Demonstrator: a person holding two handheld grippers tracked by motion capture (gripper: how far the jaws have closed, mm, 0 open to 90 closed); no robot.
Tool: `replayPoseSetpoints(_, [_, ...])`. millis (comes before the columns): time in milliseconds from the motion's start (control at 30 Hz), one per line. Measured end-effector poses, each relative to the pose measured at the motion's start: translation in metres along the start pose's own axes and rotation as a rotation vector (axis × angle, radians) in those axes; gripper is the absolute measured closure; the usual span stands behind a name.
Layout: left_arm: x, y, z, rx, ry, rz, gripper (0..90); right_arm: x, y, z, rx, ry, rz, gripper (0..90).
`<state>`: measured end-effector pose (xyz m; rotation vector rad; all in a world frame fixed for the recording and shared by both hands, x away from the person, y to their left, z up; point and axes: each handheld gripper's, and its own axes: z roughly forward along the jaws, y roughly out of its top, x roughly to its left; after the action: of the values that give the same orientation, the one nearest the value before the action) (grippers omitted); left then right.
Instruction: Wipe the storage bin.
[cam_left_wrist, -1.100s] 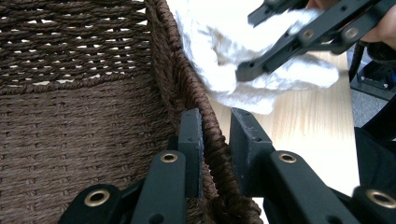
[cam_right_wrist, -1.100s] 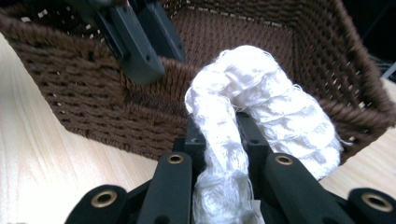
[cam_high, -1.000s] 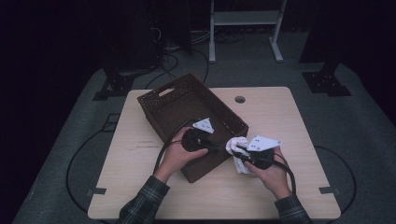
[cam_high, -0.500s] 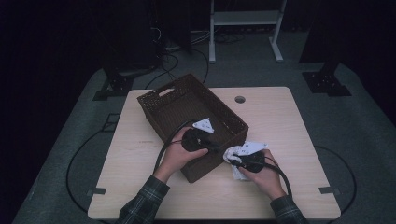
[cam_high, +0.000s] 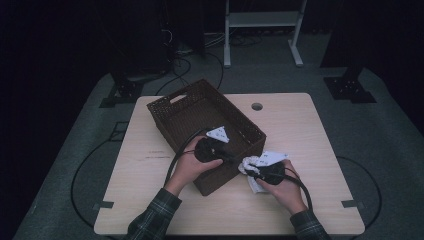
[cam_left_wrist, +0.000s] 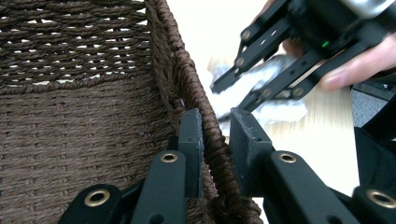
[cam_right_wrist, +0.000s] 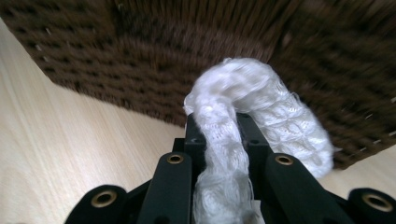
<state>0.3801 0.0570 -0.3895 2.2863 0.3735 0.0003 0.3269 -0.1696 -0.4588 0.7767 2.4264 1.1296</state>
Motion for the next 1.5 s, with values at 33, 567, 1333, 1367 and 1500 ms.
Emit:
replayPoseSetpoints(33, [0.0, 0.0, 0.0, 0.0, 0.001, 0.001, 74.2, 0.0, 0.002, -0.003, -0.01, -0.003, -0.006, 77.3])
replayPoseSetpoints(567, [0.0, 0.0, 0.0, 0.002, 0.001, 0.0, 74.3, 0.004, 0.025, -0.048, -0.187, -0.046, -0.006, 77.3])
replayPoseSetpoints(1333, [0.0, 0.0, 0.0, 0.005, 0.002, 0.003, 74.3, 0.011, 0.02, -0.025, -0.139, 0.016, -0.033, 77.3])
replayPoseSetpoints(1367, [0.0, 0.0, 0.0, 0.001, 0.002, 0.001, 74.3, 0.011, 0.018, -0.022, -0.122, 0.018, -0.032, 77.3])
replayPoseSetpoints(1500, [0.0, 0.0, 0.0, -0.002, 0.003, 0.001, 74.2, 0.013, 0.011, -0.008, -0.065, 0.036, -0.027, 77.3])
